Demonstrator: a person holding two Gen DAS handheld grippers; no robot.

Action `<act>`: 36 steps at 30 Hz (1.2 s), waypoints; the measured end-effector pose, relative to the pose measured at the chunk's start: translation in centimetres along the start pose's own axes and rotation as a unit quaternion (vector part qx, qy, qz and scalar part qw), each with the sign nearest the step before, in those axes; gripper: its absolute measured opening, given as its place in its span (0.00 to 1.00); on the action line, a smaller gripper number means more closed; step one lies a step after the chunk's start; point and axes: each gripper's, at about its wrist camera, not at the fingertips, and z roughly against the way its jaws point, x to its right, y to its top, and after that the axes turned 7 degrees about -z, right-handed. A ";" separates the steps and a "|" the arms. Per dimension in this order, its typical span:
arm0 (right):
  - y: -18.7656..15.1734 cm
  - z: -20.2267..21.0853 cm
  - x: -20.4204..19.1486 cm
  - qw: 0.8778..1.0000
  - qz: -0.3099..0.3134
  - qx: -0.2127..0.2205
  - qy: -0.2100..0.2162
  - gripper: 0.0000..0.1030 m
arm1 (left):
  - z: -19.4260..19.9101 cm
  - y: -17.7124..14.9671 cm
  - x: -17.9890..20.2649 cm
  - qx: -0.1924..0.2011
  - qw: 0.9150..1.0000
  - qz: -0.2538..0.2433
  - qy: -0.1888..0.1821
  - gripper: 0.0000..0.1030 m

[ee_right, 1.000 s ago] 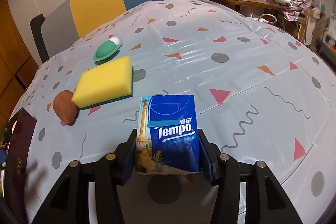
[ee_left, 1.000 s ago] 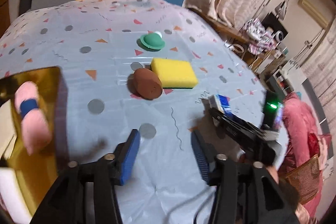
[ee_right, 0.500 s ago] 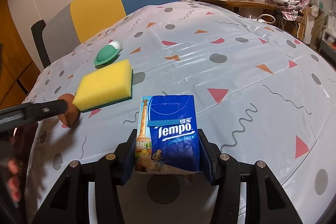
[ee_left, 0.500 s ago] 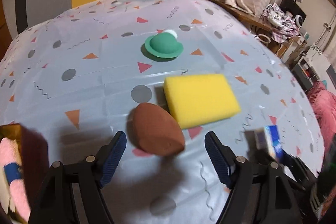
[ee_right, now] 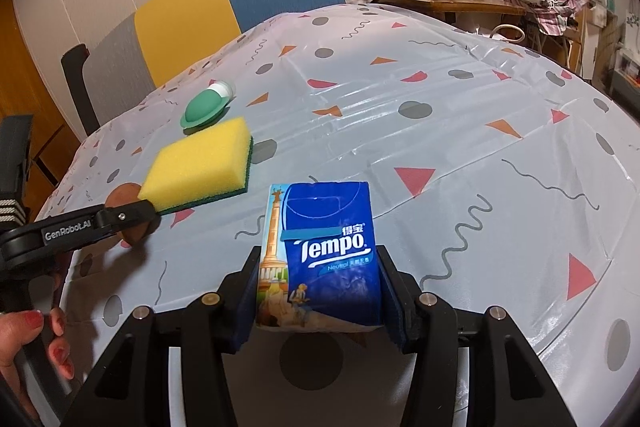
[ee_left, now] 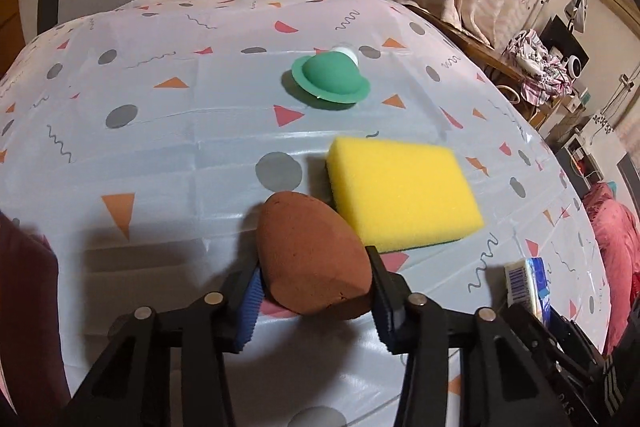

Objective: Organize rigid objects
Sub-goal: 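Grasp the brown oval sponge with the left tool while the right holds the tissue pack, then carry the brown sponge into the gold tray and open the left tool while right holds tissues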

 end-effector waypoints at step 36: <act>-0.6 -0.6 -2.7 0.993 0.073 -0.002 -0.093 0.52 | 16.9 -10.5 -4.1 0.070 0.993 0.048 -0.085 0.42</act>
